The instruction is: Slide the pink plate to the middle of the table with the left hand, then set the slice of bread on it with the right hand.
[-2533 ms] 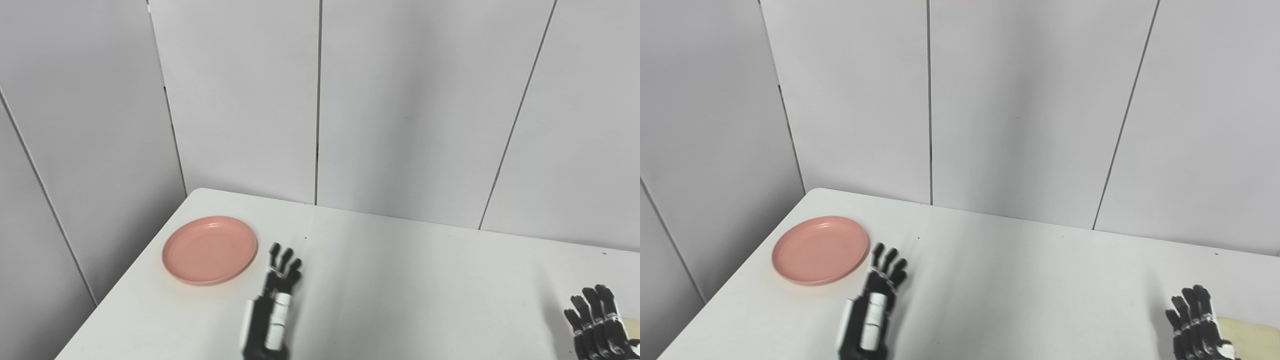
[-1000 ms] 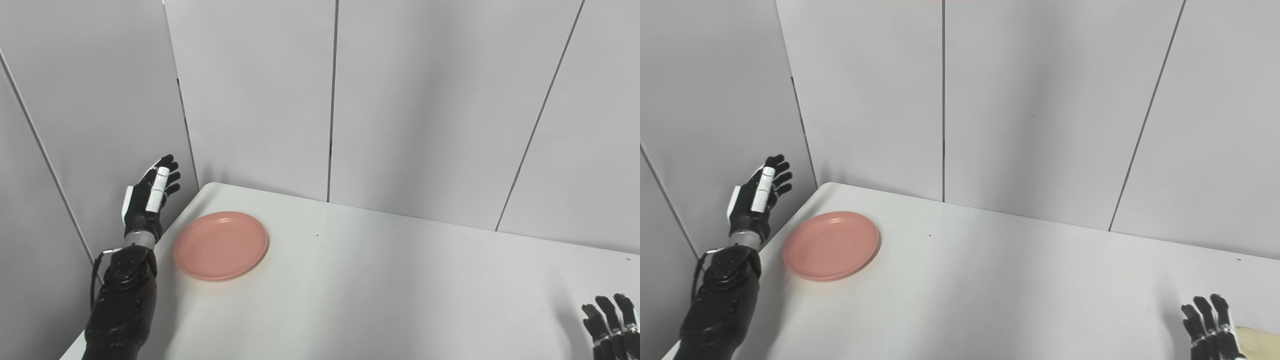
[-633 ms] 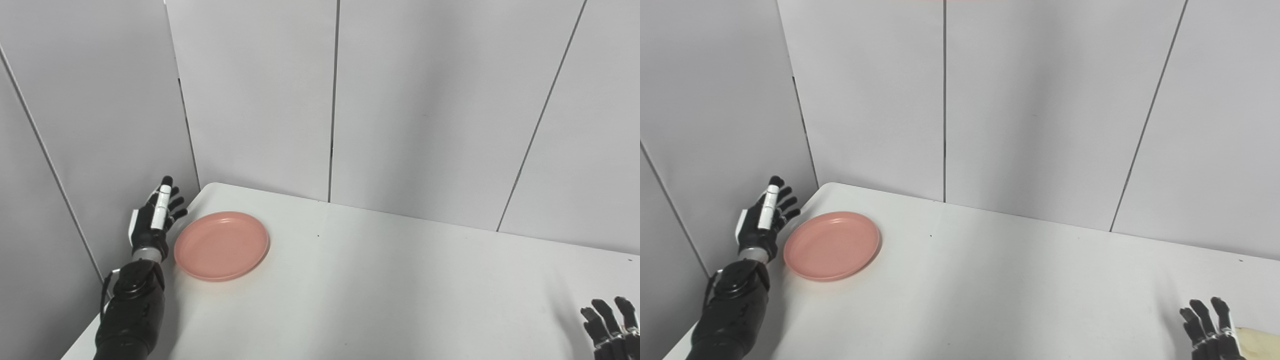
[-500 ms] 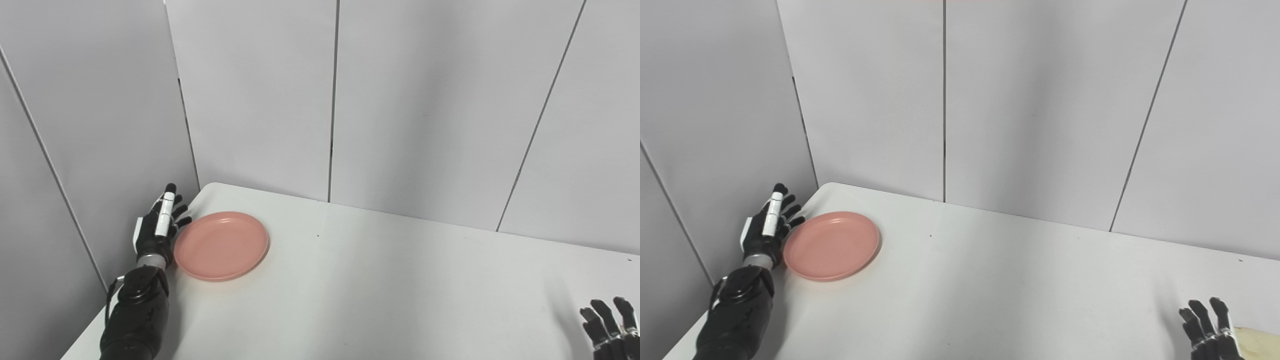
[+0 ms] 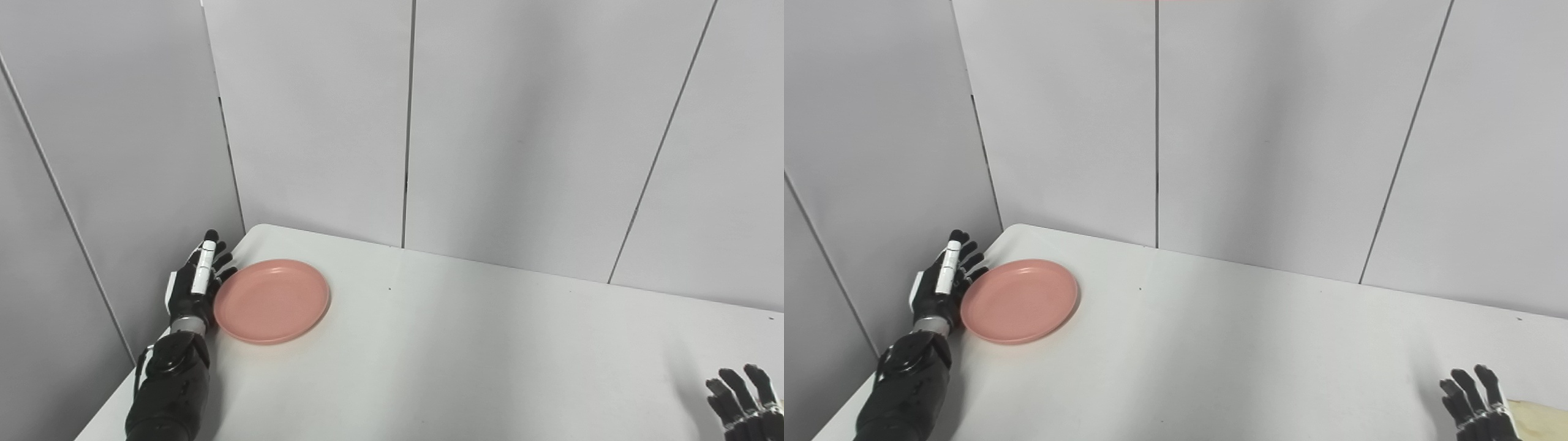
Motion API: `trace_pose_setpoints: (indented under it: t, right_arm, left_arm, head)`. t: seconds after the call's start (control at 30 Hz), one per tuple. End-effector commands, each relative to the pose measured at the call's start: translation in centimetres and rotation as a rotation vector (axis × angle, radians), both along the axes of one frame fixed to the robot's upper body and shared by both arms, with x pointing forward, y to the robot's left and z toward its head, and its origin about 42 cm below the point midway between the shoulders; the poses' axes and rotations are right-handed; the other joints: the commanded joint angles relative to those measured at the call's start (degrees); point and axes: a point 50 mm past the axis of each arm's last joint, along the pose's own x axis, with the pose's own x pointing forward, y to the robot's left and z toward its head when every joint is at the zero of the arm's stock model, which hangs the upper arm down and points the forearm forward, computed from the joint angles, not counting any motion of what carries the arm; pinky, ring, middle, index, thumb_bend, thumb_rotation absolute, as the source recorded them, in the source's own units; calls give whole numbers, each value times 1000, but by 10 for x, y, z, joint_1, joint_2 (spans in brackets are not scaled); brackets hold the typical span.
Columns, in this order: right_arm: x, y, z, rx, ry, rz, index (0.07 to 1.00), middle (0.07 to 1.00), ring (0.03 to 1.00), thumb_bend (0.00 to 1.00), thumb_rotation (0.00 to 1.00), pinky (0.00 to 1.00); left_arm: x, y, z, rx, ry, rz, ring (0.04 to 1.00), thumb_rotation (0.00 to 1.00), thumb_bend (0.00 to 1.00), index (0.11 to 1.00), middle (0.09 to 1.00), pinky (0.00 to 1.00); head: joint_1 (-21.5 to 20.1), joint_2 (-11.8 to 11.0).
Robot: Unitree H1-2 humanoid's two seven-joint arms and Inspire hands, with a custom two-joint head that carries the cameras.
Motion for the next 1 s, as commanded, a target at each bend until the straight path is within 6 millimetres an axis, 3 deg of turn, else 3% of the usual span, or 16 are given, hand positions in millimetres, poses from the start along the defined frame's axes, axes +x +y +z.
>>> trace_pose_setpoints:
  t: [0.0,0.07,0.53,0.97]
  right_arm:
    - [-31,15,-45,71,165,-12,952,905,896,699,1000,944]
    - [-31,16,-45,80,167,-14,943,901,890,710,991,934]
    - [-32,21,-42,83,169,-12,928,889,876,721,951,913]
    - [-37,30,-37,69,165,-15,905,860,844,722,924,874]
  left_arm:
    - [5,-12,3,-29,-18,-40,867,738,781,844,884,795]
    - [3,-17,0,-24,-13,-62,861,733,823,845,864,799]
    - [1,-62,0,7,3,-207,842,750,823,827,855,739]
    - [8,-98,-2,26,57,-358,849,748,872,827,840,788]
  head:
    - [-1,1]
    - [-2,2]
    - [-17,9]
    - [-58,27]
